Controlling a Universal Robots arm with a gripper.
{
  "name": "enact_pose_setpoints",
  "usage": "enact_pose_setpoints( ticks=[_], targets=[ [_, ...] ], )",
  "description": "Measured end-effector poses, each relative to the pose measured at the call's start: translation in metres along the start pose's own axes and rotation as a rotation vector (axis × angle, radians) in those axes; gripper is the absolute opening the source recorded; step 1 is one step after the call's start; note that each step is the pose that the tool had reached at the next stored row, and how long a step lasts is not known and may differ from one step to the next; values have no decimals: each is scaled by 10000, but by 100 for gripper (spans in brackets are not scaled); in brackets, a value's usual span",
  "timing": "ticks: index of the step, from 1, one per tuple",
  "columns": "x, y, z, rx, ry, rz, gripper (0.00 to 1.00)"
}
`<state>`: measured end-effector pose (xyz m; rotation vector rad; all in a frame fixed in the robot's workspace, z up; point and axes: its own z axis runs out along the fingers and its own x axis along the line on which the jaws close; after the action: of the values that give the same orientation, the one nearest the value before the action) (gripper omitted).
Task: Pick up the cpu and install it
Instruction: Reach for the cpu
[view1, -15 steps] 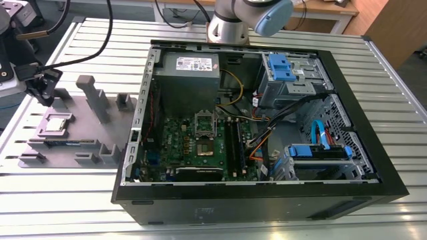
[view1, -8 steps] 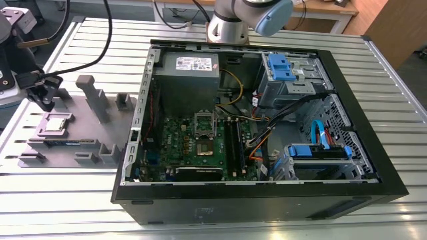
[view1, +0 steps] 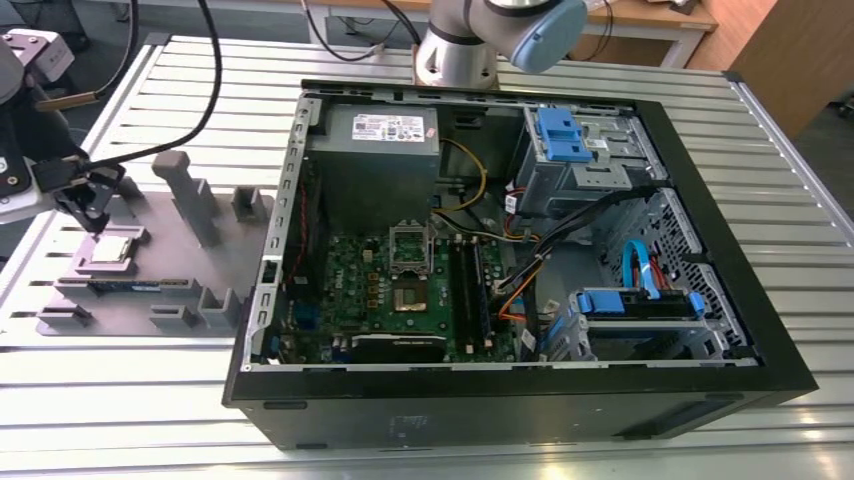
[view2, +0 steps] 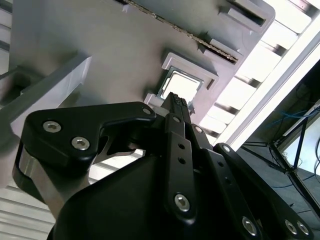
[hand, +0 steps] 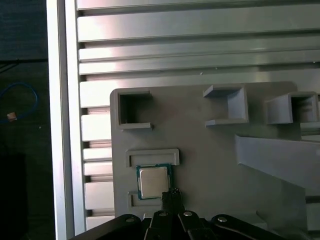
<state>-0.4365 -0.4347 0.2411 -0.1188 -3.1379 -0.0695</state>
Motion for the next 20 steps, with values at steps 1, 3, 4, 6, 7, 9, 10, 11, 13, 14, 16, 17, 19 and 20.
enact_pose_setpoints(
  ticks=[1,3,4,6,7,9,10,11,13,14,16,17,19,20],
  targets=[
    [2,-7,14,1,2,0,11],
    [3,-21,47,2,3,-1,11],
    [3,-28,64,2,3,-1,11],
    [2,-42,102,2,3,-2,11],
    [2,-48,119,2,2,-3,11],
    [2,-56,150,1,1,-2,11],
    [2,-58,160,2,2,-2,11],
    [3,-59,168,2,2,-2,11],
    [8,-60,179,3,4,-4,11],
    [12,-61,184,3,3,-4,11],
    [20,-61,192,1,2,-4,11],
    [23,-61,194,2,2,-4,11],
    [29,-62,198,2,2,-4,11],
    [31,-62,200,2,2,-4,11]
  ],
)
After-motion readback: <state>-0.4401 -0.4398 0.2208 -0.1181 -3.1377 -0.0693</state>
